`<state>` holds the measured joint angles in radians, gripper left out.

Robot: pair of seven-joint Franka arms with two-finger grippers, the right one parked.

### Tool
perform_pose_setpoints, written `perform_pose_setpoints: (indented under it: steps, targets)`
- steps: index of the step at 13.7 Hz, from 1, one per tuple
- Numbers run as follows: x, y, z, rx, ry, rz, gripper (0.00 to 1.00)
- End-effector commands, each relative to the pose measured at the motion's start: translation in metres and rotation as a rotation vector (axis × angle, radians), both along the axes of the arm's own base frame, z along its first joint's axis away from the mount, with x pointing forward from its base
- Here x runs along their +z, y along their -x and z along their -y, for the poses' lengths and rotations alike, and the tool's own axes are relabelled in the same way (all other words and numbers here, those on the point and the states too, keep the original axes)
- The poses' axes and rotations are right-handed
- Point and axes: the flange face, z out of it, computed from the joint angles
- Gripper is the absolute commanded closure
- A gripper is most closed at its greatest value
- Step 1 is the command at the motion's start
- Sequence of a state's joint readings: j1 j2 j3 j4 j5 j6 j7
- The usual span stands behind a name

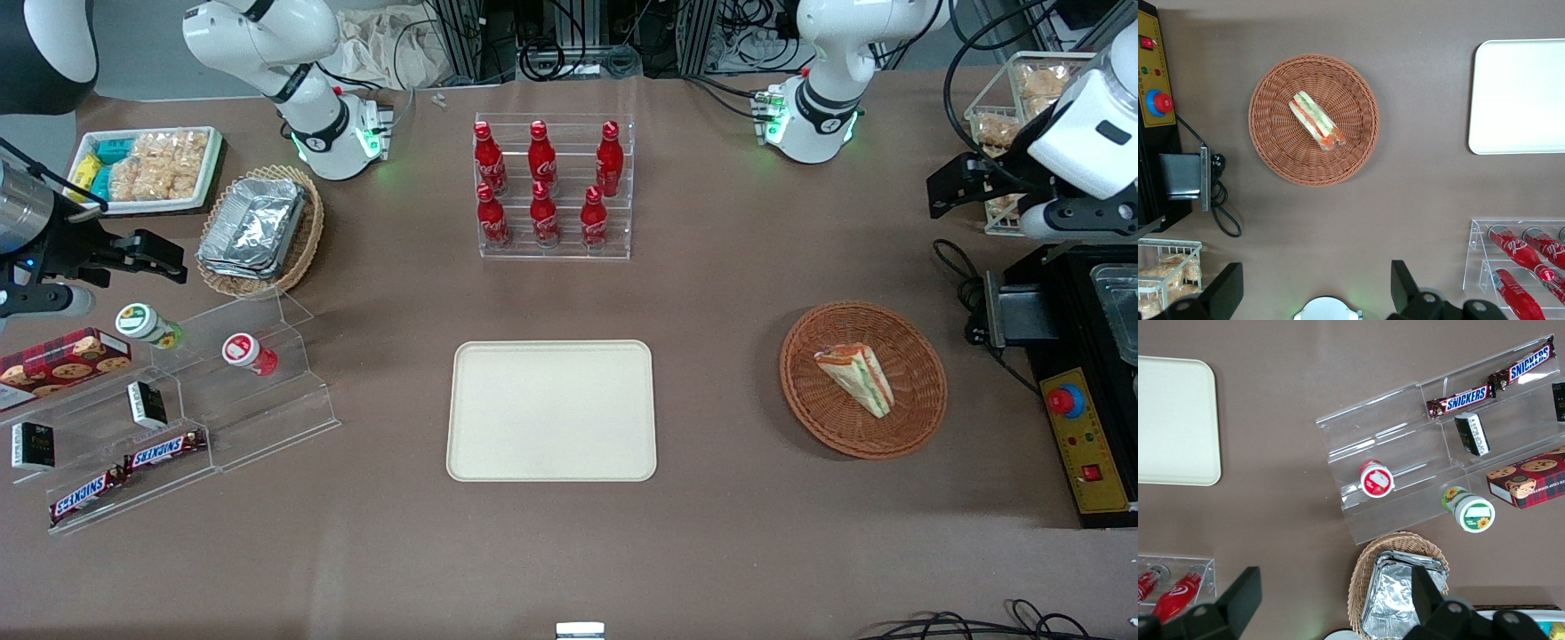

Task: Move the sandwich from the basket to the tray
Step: 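Move the left gripper down over the wrapped sandwich in the wicker basket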

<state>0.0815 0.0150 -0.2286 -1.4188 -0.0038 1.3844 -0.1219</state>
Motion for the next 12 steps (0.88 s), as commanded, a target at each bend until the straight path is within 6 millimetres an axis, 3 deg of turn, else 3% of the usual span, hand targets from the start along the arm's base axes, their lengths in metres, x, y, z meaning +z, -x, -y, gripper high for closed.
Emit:
perform_pose_setpoints:
  steps: [1, 3, 4, 7, 12]
  targets:
    - [0.004, 0.000, 0.002, -0.006, 0.016, -0.013, 0.00]
    - [-0.006, -0.008, -0.001, 0.002, 0.007, -0.022, 0.00]
    - [-0.023, -0.016, -0.003, 0.007, -0.001, -0.049, 0.00]
    - [-0.093, -0.039, -0.007, 0.102, -0.008, -0.088, 0.00]
    - [-0.223, -0.043, -0.013, 0.304, -0.040, -0.019, 0.00]
